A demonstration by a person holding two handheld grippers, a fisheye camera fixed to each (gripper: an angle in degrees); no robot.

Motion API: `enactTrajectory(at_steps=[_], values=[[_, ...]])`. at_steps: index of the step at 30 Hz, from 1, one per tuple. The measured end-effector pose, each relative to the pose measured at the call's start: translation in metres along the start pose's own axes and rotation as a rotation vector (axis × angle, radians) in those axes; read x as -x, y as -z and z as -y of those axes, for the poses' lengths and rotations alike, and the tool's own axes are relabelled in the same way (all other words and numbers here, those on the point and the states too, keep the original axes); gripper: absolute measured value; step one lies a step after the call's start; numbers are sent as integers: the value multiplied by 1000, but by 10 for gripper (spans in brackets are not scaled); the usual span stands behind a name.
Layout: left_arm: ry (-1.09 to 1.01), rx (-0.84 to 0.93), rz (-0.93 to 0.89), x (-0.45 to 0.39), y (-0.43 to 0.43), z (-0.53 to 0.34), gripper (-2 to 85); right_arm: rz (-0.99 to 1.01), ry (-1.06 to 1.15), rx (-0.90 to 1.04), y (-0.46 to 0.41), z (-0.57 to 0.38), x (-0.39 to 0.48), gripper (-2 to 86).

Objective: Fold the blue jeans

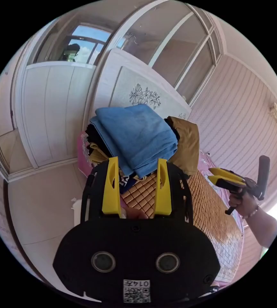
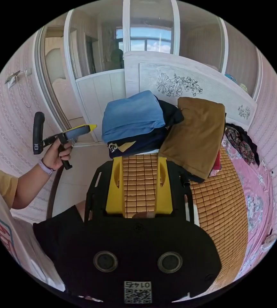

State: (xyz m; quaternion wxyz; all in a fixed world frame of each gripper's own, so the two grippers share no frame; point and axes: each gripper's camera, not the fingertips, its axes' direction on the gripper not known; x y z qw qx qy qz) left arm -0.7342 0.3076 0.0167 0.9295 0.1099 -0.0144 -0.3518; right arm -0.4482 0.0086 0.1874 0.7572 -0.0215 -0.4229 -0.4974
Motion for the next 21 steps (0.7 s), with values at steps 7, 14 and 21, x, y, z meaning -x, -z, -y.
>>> enactTrajectory(at_steps=[7,14,21], values=[[21,139,48,17,-50,26,100,159,-297,81,-106,62,-65,107],[-108,-122,55,-25,6,51,42,353,-232,-119,-26,53,-79,17],[-389,-320,-135,-157,53,132,28,420,-265,-466,127,-12,-99,8]])
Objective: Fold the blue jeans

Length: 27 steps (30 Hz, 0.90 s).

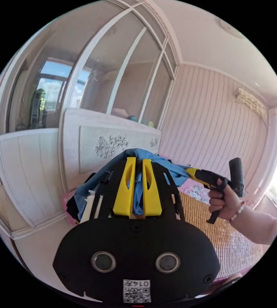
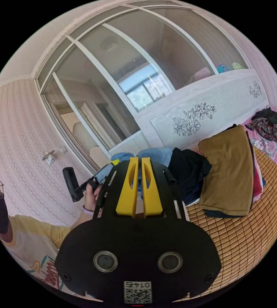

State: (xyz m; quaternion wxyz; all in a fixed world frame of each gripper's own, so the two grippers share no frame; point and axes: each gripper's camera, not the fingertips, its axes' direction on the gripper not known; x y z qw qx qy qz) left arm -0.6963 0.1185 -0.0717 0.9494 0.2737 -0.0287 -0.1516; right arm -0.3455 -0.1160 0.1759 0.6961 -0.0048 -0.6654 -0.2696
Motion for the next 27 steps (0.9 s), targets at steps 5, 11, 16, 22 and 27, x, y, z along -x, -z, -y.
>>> enactTrajectory(at_steps=[5,11,16,22,27], values=[[-339,168,-471,-179,-58,-2,34,-140,-37,-125,130,-111,23,9],[-426,735,-802,-348,-138,-211,43,-670,-467,103,238,-326,2,27],[-351,827,-746,-321,-142,-283,24,-831,-612,252,265,-417,11,73],[-216,904,-391,-236,-184,-285,49,-783,-285,390,182,-369,-1,123],[-159,917,-345,-220,-200,-288,69,-683,-143,549,86,-344,-34,142]])
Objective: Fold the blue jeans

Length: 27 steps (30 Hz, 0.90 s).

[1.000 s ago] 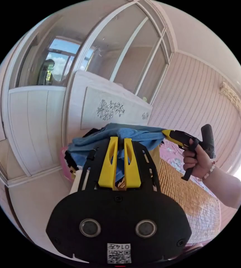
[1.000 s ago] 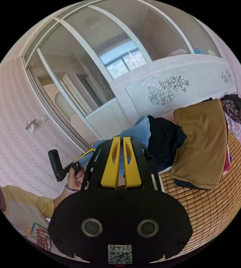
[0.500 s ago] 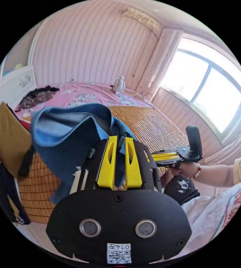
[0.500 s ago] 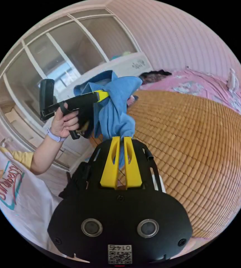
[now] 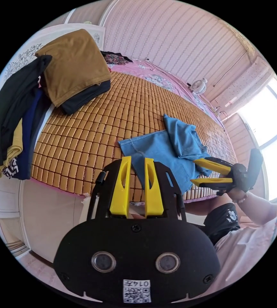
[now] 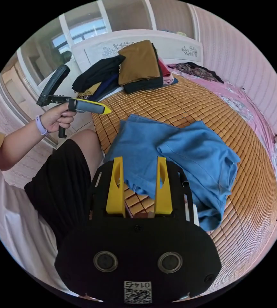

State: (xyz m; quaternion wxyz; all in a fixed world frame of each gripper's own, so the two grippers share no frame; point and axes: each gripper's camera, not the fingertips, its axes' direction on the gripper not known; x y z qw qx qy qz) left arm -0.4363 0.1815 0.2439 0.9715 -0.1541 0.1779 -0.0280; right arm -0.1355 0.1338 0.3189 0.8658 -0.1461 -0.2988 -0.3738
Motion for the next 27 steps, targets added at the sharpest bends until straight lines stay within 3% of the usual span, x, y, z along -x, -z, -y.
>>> enactTrajectory(at_steps=[3,6,9,15,23,27], values=[[-8,4,-6,-5,-5,1,77,20,-28,142,-47,12,-9,136],[-53,14,-5,-17,-9,0,84,148,-90,110,-34,10,-29,70],[-89,9,6,-30,-12,0,90,225,-181,-8,-4,-7,-54,23],[-114,-13,8,-60,-15,5,99,76,-336,-272,55,-57,-83,9],[-171,-4,-2,-87,-25,15,107,447,-391,-504,105,-115,-117,5],[-159,62,-4,-87,-40,17,112,182,-567,-535,121,-143,-154,10]])
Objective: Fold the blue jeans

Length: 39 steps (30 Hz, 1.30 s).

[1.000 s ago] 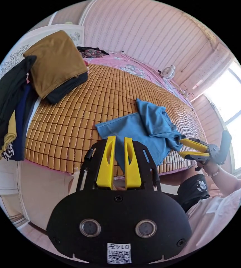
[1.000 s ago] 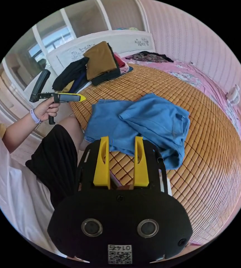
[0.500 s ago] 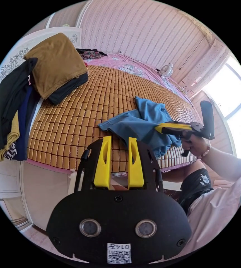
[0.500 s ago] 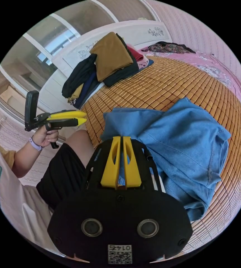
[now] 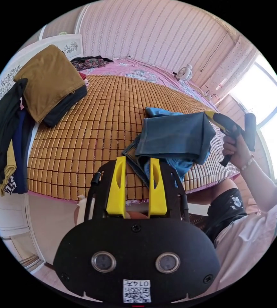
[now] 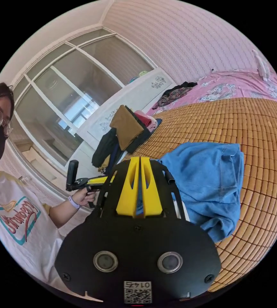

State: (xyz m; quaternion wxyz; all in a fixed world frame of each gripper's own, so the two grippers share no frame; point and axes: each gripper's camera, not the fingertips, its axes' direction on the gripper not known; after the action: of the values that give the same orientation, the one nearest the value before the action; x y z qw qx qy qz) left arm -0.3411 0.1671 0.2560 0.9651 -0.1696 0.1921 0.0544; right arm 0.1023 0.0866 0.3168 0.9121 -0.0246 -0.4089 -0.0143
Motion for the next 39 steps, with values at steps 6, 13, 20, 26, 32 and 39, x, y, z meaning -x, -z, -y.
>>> enactTrajectory(at_steps=[6,13,20,26,32,39], values=[[-14,59,14,-16,-30,19,125,-467,104,327,-64,12,-27,178],[-112,174,267,-51,-91,38,123,-291,111,494,-85,9,-56,74],[-132,137,254,-24,-53,59,17,-136,76,257,64,40,-86,43],[-8,3,232,49,37,90,4,-292,-114,22,272,25,-146,41],[125,30,211,99,35,99,4,-558,-423,40,336,-48,-229,37],[164,84,230,116,17,87,5,-629,-418,78,301,-89,-243,54]])
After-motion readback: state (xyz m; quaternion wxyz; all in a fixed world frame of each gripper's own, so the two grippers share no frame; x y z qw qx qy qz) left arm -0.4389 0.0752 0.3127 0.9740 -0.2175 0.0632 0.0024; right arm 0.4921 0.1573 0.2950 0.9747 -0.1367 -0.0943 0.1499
